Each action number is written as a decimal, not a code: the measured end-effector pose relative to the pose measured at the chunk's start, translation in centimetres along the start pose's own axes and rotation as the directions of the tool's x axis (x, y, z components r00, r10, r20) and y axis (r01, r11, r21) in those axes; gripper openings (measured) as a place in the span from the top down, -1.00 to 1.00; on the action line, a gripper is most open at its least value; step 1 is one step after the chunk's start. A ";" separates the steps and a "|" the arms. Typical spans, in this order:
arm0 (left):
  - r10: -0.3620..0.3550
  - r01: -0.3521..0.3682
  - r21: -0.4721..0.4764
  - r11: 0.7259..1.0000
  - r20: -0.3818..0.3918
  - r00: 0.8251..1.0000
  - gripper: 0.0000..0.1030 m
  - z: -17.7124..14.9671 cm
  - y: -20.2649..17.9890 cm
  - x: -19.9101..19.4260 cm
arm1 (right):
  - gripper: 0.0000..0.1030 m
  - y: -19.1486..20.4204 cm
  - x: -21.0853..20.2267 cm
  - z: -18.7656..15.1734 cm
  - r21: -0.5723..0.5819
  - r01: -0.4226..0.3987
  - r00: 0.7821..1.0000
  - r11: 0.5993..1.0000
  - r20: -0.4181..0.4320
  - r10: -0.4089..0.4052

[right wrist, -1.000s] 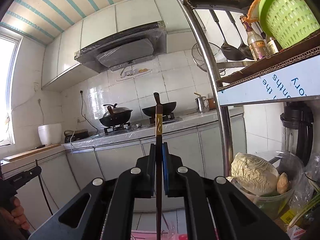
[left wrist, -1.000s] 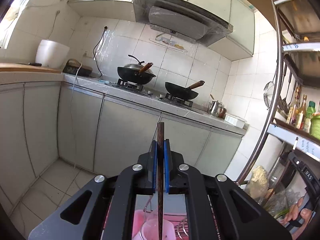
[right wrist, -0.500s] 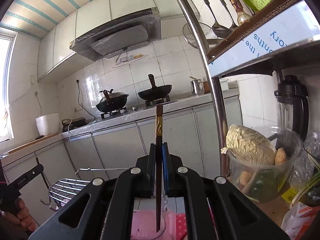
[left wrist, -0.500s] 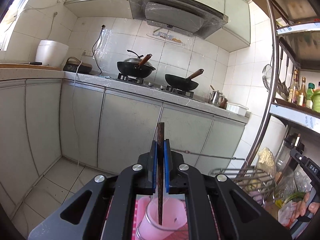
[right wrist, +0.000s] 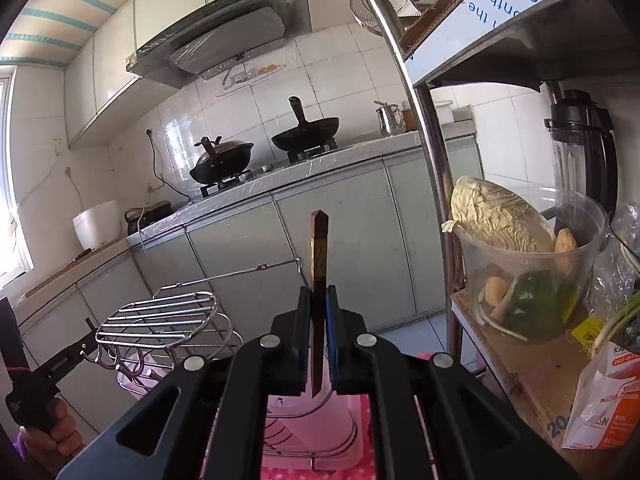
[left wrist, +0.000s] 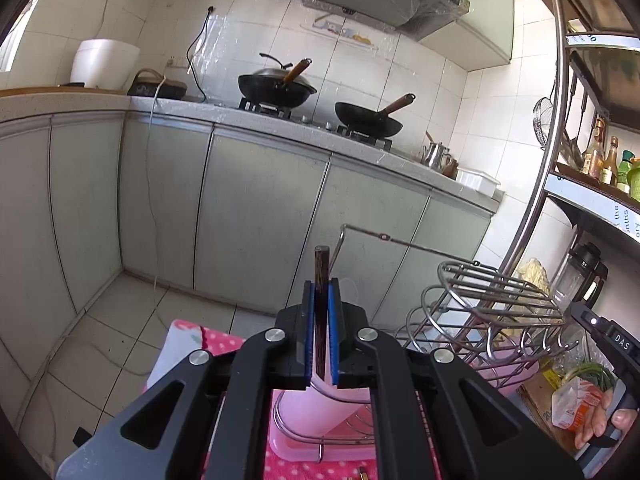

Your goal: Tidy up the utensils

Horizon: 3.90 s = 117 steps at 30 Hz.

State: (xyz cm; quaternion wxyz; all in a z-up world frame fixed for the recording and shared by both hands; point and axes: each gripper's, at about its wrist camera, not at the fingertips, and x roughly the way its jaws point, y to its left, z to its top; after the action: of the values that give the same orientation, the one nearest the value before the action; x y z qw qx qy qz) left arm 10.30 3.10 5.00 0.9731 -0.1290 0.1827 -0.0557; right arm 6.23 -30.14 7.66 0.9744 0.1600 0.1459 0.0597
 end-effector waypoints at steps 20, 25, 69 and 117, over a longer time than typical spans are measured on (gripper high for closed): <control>-0.007 0.001 -0.062 0.998 -0.092 0.996 0.43 -0.4 0.9 0.3 | 0.23 -0.9 -0.4 0.0 0.035 -0.009 0.997 0.999 -0.080 0.012; -0.013 0.007 -0.061 0.998 -0.088 0.996 0.28 0.2 0.6 -1.3 | 0.20 -0.9 -1.8 -0.4 0.046 -0.018 0.996 0.999 -0.087 0.022; -0.123 0.048 -0.131 0.990 -0.661 0.741 0.24 -15.0 0.3 -2.6 | 0.19 2.1 -2.6 -16.5 0.173 -0.120 0.772 0.978 -0.602 0.201; -0.081 -0.048 -0.160 0.986 -0.712 0.698 0.84 -15.0 4.2 0.4 | 0.63 7.6 4.8 -21.8 0.338 -0.139 0.514 0.931 -0.779 0.359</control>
State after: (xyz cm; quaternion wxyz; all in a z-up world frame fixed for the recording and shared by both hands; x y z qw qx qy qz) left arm 5.34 3.62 -9.77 0.8106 -0.1792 0.5493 -0.0946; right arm 3.67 -15.82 -10.84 0.7441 0.2450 0.5688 0.2504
